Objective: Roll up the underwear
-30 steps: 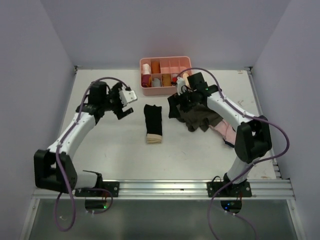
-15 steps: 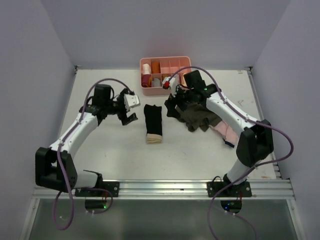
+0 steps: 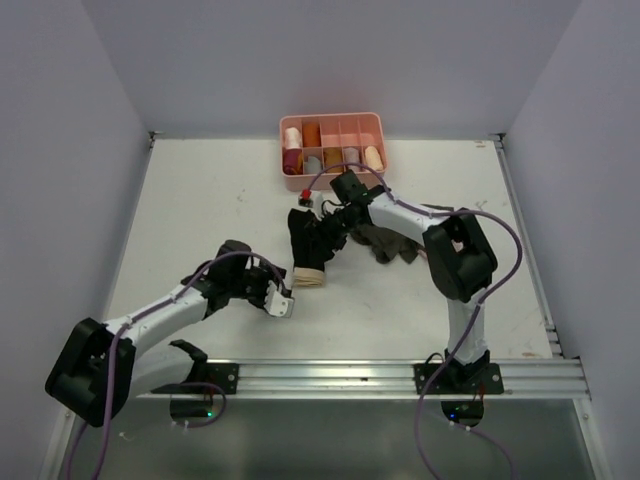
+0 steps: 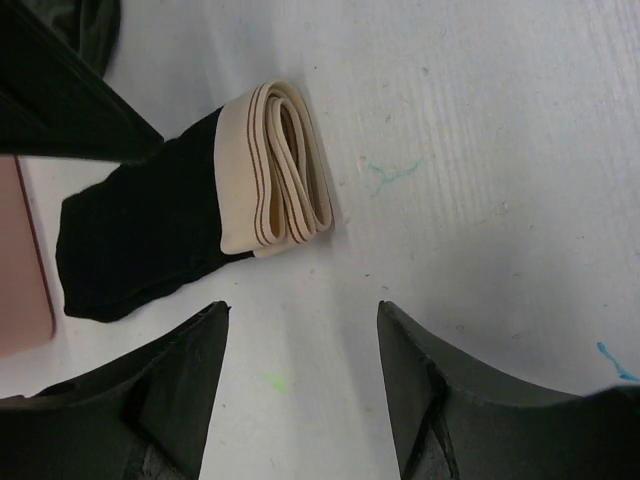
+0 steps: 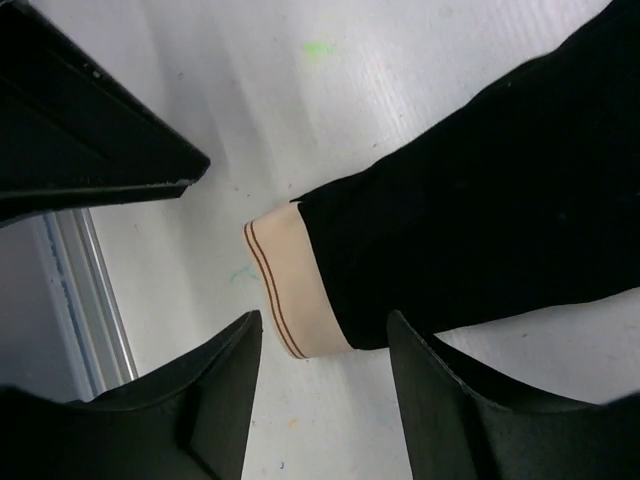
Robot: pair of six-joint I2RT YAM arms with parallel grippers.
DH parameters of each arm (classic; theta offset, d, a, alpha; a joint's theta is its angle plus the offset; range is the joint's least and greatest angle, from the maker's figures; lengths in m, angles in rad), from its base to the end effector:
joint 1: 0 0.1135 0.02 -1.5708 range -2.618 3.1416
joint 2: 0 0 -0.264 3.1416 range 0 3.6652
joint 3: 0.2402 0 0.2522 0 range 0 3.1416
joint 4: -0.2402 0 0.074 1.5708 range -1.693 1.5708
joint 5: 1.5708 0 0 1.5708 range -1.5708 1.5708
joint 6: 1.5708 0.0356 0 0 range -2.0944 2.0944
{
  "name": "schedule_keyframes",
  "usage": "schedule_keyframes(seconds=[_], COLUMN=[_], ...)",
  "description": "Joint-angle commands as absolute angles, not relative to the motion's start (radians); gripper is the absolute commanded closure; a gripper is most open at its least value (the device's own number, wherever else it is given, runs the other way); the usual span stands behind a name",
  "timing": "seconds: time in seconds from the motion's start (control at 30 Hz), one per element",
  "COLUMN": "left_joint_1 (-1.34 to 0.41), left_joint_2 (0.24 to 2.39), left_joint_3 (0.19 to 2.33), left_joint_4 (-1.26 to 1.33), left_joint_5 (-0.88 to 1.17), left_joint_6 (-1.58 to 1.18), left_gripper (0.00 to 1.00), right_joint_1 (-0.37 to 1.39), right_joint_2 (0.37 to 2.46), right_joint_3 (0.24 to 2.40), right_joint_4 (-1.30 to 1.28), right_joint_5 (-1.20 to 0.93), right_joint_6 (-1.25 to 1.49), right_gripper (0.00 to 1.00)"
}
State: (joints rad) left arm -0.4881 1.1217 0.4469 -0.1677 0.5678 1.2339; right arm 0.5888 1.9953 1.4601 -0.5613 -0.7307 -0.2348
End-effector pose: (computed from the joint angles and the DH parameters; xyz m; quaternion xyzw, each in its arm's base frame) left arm 0.1706 -0.1123 0.1675 0.7454 0.5089 -0.1192 0.4138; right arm 0.3327 0.2508 0.1913 -0.4403 0.7984 0.3805 0.1549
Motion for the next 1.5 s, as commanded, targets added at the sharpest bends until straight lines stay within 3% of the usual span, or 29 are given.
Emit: schedule_keyframes(seconds=[0.0,0.23,0.87,1.07,1.2,1.37,1.4,1.47], left_joint_1=[-0.529,-0.578,-0.595,-0.594,-0.592,-0.588,-0.586,-0.584], left_joint_2=[1.140,1.215,1.382,1.397,1.396,1.382,1.382,1.378], left_joint_3=[0.411,0.365,0.376,0.394,0.436,0.495,0.506,0.529], left_joint_4=[-0.018,0.161,0.229,0.213,0.119,0.046,0.023,0.008], left_joint_5=[0.560,0.537,0.525,0.517,0.525,0.557,0.560,0.560], left_joint_6=[1.437,1.520,1.609,1.588,1.528,1.410,1.390,1.326], left_gripper=[0.36,0.36,0.48,0.60,0.82,0.93,1.00,1.00], right_joint_1=[0.584,0.598,0.598,0.597,0.598,0.597,0.597,0.594], right_joint_2=[2.029,2.083,2.233,2.240,2.247,2.243,2.240,2.212], right_joint_3=[1.496,1.502,1.542,1.539,1.542,1.540,1.540,1.531], right_joint_4=[-0.505,-0.491,-0.558,-0.571,-0.583,-0.592,-0.598,-0.597], right_joint_5=[-0.813,-0.813,-0.793,-0.798,-0.802,-0.813,-0.815,-0.815], right_joint_6=[-0.155,-0.121,-0.058,-0.071,-0.075,-0.077,-0.081,-0.083], right_gripper=[0.45,0.45,0.46,0.46,0.47,0.47,0.46,0.45])
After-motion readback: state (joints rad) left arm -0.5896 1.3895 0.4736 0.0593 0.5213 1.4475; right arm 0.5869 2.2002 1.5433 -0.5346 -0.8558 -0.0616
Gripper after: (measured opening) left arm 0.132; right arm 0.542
